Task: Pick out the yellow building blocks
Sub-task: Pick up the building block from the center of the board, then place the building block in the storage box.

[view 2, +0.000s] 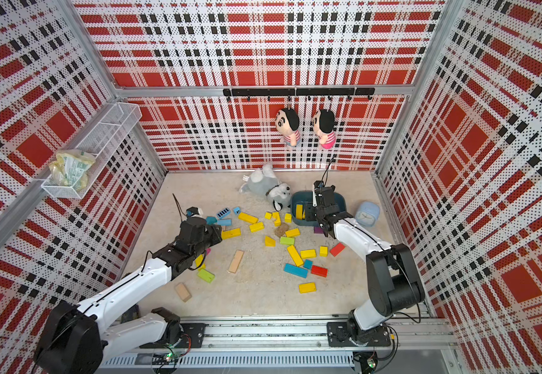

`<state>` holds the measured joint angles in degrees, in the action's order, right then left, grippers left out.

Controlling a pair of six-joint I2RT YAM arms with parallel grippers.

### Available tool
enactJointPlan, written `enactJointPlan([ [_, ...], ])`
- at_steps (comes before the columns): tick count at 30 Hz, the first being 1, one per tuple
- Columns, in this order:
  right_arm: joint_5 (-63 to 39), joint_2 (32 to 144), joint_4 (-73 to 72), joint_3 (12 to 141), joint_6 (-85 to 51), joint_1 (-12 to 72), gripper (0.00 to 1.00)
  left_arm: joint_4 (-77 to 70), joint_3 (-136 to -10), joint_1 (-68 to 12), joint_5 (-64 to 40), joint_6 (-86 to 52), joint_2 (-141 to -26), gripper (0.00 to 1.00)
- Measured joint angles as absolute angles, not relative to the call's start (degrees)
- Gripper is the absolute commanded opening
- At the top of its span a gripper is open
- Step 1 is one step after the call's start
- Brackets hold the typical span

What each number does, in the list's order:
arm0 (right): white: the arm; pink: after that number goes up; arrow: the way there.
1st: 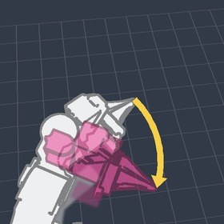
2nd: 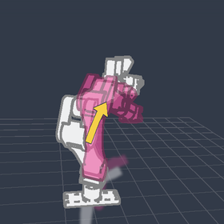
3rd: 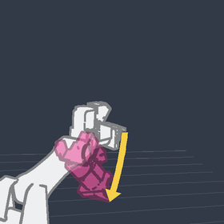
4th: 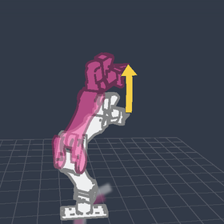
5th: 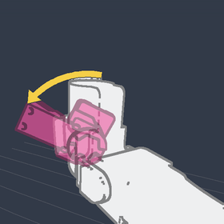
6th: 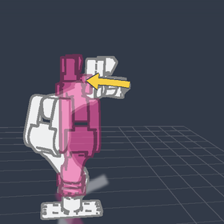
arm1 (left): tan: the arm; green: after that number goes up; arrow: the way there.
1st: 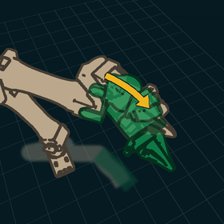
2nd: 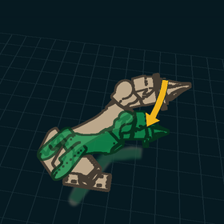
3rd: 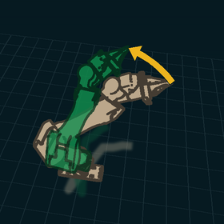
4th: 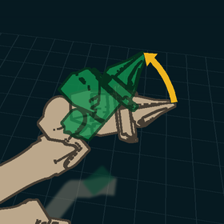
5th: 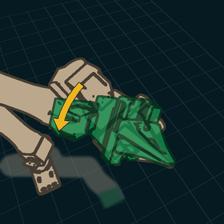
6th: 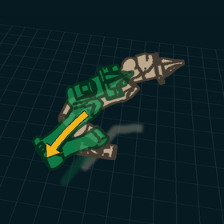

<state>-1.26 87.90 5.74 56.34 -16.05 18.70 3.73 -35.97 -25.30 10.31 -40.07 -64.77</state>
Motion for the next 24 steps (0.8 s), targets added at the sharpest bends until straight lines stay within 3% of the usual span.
enactJointPlan([
  [6,-3.22,84.82,4.29,55.2,-16.36,19.97,0.47,-8.25,-42.04,-29.06,6.94,-40.34,-75.53,0.07],
  [17,8.16,81.28,12.01,55.2,-20.47,17.85,0.47,-16.71,-75.75,-41.98,-0.47,-36.97,-107.96,0.07],
  [24,13.23,77.78,14.66,55.2,-20.73,17.34,0.47,-17.15,-91.53,-45.08,-3.42,-36.42,-122.91,0.1],
])
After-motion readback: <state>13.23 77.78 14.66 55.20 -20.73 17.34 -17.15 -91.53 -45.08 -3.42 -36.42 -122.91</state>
